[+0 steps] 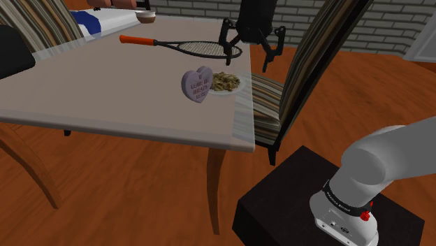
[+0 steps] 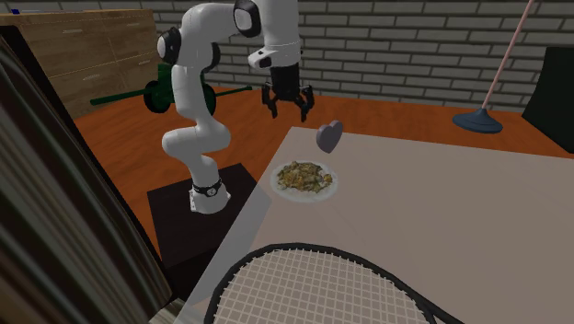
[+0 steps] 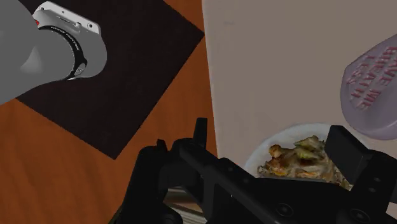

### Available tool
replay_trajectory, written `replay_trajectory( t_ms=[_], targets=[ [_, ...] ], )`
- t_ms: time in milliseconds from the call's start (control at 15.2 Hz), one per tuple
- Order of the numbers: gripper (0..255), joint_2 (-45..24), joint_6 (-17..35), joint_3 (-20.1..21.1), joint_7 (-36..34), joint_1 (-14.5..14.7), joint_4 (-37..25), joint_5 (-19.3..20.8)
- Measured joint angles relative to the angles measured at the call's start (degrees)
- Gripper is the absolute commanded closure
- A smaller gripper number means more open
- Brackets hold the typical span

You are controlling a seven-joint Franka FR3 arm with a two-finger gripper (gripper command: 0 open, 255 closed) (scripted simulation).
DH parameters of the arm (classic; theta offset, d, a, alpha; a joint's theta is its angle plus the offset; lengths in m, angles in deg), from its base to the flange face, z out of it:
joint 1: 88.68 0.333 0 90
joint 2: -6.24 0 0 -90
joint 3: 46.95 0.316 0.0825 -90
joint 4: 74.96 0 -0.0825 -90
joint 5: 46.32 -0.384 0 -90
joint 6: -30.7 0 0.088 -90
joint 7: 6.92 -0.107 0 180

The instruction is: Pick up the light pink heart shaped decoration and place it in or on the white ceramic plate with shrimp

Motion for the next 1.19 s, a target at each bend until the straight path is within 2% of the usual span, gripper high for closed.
replay_trajectory(
  t_ms=[330,528,594,1188],
  targets=[
    [0,-9.82,0.48,8.75,-19.36,-4.84,-10.46,0.55],
    [0,-18.56,0.94,15.17,-32.10,-7.51,-18.65,3.87],
    [0,-19.93,1.39,16.18,-34.42,-7.76,-19.52,4.48],
    [0,-19.25,6.55,17.02,-35.62,-7.51,-14.00,3.78]
  ],
)
